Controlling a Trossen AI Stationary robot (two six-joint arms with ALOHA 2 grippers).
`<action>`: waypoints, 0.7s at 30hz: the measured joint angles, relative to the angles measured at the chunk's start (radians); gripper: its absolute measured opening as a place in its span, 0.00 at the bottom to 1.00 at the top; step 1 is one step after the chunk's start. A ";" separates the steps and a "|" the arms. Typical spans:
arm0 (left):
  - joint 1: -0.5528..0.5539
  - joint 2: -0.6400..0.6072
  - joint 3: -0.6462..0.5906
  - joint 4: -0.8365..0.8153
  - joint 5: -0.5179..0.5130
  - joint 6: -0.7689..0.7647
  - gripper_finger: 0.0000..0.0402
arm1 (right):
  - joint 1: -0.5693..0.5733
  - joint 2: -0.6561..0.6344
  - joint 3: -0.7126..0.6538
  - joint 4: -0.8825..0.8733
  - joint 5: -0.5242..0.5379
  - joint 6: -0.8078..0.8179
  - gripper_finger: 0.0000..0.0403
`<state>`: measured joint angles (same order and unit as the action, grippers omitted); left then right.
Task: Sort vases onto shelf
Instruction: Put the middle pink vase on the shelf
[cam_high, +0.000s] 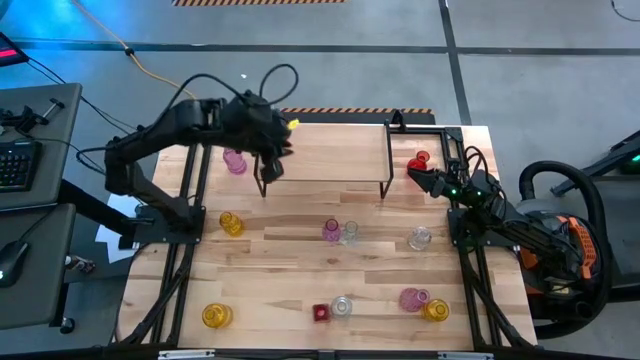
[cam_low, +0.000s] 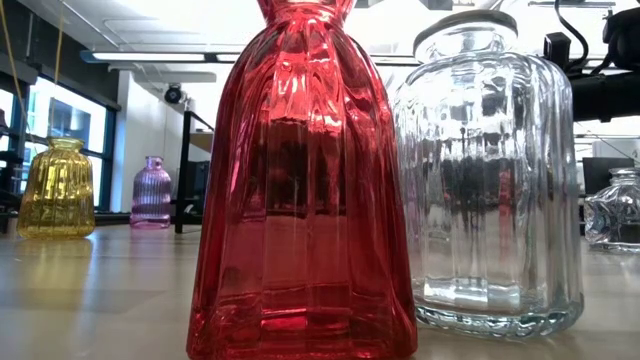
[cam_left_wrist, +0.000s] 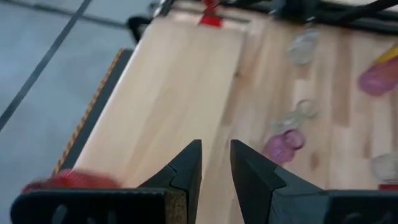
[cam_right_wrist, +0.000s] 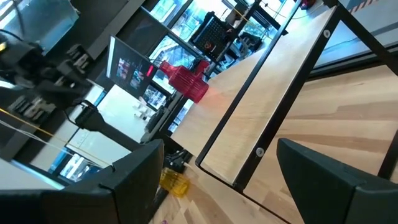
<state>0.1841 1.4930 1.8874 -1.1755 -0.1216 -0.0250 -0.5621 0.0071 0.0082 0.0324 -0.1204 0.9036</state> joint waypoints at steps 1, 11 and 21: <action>-0.016 0.007 0.000 0.021 0.000 0.000 0.19 | 0.000 0.000 0.000 0.000 0.000 -0.011 0.75; -0.108 0.137 0.000 0.104 0.097 0.056 0.19 | 0.000 0.000 0.000 0.000 0.000 -0.048 0.75; -0.171 0.244 0.000 0.155 0.259 0.031 0.19 | 0.000 0.000 0.000 0.000 0.001 -0.061 0.75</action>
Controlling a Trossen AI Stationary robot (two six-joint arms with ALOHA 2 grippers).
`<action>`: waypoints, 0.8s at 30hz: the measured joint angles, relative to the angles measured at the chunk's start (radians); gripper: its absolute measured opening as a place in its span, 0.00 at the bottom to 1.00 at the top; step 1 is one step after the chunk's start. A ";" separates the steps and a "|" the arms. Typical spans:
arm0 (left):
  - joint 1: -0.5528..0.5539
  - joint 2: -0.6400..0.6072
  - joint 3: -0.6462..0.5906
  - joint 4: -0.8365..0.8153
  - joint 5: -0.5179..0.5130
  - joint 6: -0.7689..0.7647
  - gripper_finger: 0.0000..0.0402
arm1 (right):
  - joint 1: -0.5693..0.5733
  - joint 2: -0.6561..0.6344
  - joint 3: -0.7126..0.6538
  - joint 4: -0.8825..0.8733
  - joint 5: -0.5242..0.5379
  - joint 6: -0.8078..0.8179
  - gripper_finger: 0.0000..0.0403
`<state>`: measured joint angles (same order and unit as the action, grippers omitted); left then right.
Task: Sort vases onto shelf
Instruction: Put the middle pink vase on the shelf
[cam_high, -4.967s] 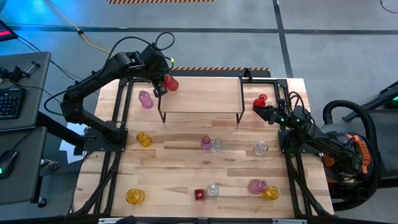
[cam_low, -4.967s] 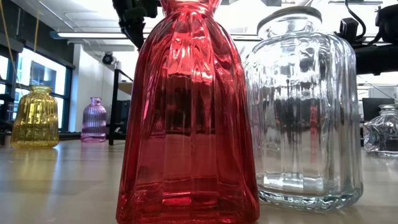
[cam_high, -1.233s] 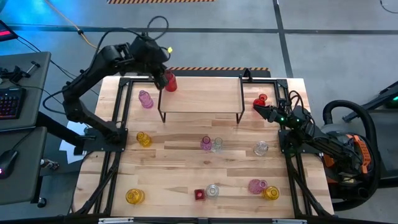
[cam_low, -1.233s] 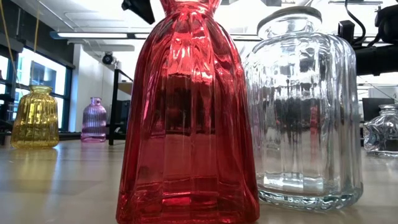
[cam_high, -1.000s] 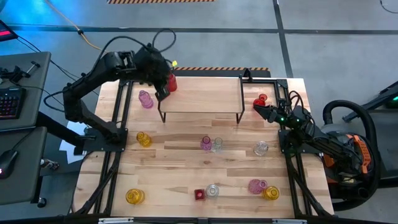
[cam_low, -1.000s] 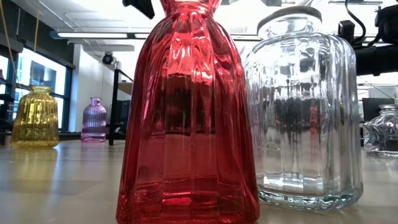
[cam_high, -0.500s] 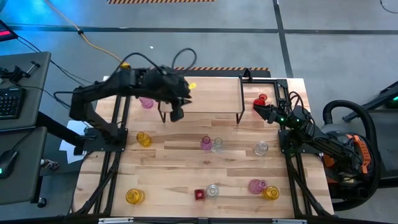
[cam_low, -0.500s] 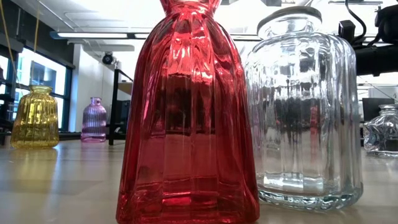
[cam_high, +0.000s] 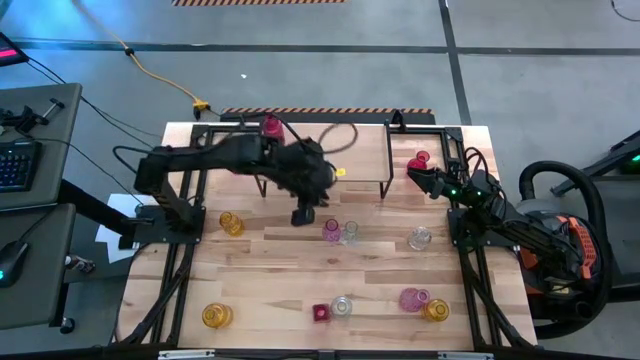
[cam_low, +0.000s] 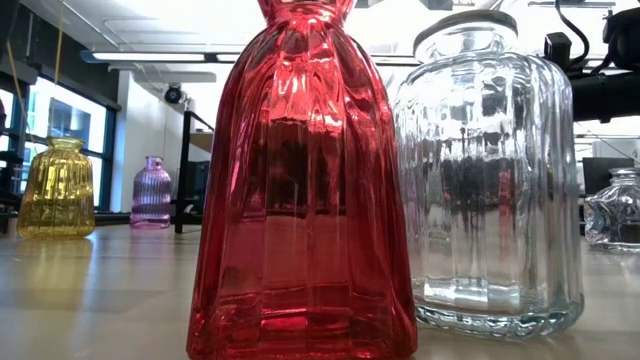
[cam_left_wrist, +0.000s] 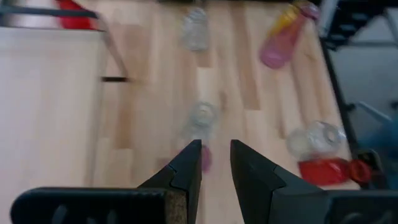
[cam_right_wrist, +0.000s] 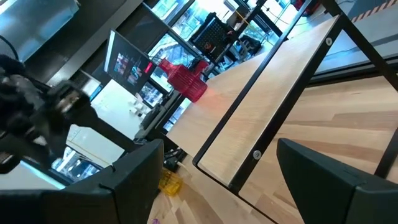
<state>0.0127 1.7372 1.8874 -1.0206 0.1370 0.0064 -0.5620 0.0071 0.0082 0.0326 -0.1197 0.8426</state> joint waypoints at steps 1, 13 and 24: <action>-0.008 0.010 0.000 0.000 0.013 0.005 0.19 | 0.000 0.000 0.000 0.000 0.000 -0.007 0.75; -0.048 0.137 -0.001 -0.004 0.007 0.033 0.28 | 0.000 0.000 0.000 0.000 -0.002 -0.013 0.75; -0.060 0.219 -0.001 -0.002 -0.043 0.033 0.29 | 0.000 0.000 0.000 0.000 -0.003 -0.013 0.75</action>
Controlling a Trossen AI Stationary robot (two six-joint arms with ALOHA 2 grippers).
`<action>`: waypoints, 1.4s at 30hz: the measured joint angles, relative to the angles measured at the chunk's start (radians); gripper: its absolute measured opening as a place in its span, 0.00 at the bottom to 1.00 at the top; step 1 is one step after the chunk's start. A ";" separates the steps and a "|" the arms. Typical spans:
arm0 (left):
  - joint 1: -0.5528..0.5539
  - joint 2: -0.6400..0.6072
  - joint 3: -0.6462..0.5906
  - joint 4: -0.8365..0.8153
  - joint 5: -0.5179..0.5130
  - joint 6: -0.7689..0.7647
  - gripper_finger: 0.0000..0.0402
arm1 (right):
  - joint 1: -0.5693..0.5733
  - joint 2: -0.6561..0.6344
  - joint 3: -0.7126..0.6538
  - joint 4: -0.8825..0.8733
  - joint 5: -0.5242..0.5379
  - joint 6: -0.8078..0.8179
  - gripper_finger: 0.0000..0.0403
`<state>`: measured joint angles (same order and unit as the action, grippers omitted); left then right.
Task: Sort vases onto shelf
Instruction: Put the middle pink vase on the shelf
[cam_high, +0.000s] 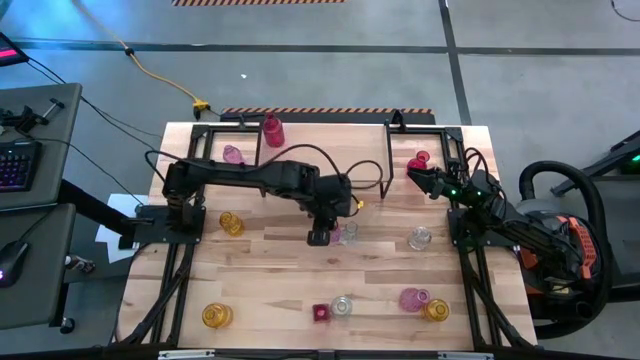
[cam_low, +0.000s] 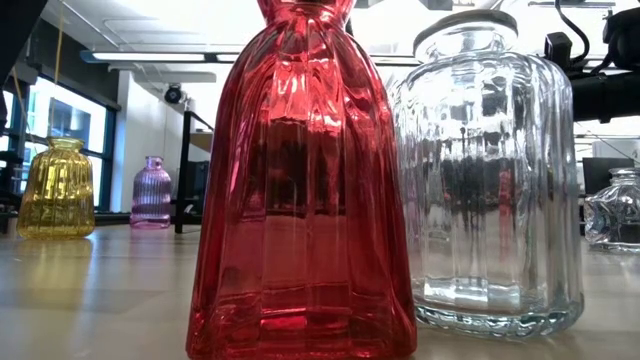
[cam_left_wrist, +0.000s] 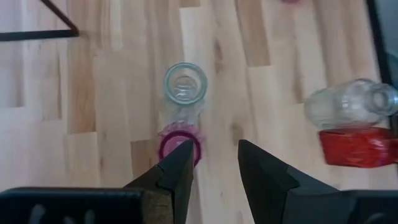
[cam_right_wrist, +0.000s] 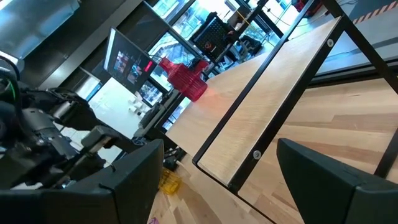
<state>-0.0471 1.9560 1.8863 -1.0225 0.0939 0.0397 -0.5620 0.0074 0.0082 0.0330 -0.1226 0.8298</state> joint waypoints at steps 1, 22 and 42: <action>-0.004 0.005 0.000 -0.002 -0.017 0.004 0.28 | 0.000 0.000 0.000 0.000 0.000 0.000 0.75; -0.047 0.071 0.000 -0.037 -0.144 -0.039 0.28 | 0.000 0.004 0.000 0.000 0.000 0.004 0.75; -0.059 0.094 0.000 -0.065 -0.182 -0.111 0.28 | 0.000 0.008 0.000 0.000 0.000 0.000 0.75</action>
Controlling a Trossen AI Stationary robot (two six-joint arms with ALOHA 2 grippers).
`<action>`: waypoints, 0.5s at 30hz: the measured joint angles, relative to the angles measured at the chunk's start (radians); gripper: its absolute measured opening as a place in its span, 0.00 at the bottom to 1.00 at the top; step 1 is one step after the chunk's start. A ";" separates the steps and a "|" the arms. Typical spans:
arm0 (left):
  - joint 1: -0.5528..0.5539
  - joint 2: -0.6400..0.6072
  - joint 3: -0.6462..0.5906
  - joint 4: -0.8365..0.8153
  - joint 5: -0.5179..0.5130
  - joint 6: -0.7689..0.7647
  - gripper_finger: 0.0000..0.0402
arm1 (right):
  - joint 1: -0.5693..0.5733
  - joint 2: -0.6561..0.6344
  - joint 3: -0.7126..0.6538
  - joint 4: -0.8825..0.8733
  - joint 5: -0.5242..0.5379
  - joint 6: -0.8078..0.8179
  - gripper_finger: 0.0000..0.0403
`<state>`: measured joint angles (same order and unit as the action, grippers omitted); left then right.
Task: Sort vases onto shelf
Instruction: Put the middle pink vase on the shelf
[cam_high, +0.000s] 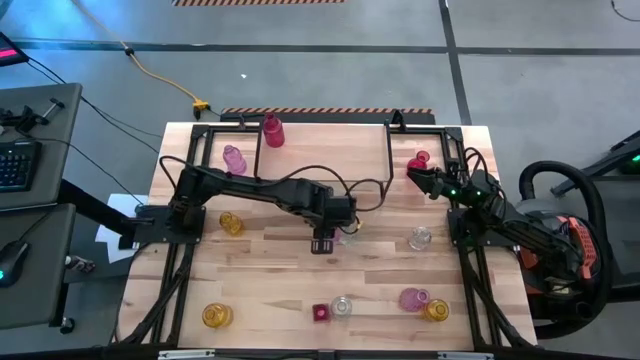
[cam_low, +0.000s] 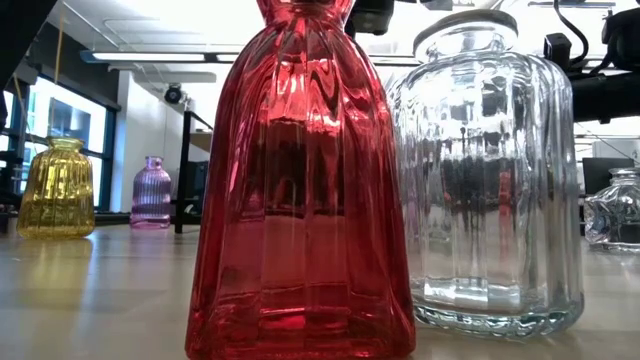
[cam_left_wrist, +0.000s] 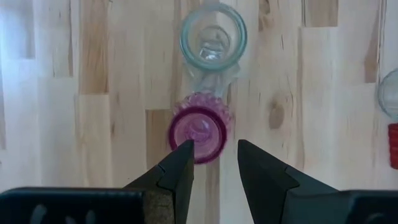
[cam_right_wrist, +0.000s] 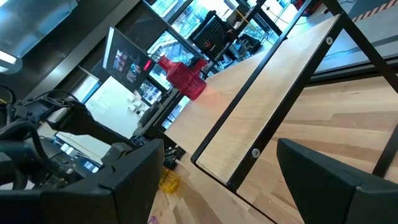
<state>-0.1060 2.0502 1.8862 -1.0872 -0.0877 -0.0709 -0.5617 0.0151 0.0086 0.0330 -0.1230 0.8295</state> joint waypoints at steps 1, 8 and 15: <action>-0.004 0.000 0.000 -0.002 -0.005 -0.009 0.28 | 0.000 0.000 0.000 0.000 0.000 0.000 0.75; -0.014 0.012 0.001 0.007 -0.011 -0.025 0.28 | 0.000 0.000 0.000 0.000 0.000 0.000 0.75; -0.012 0.014 0.001 0.013 -0.014 -0.031 0.28 | 0.000 0.000 0.000 0.000 0.000 0.000 0.75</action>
<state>-0.1181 2.0640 1.8870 -1.0744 -0.1020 -0.1020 -0.5619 0.0147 0.0084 0.0330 -0.1230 0.8291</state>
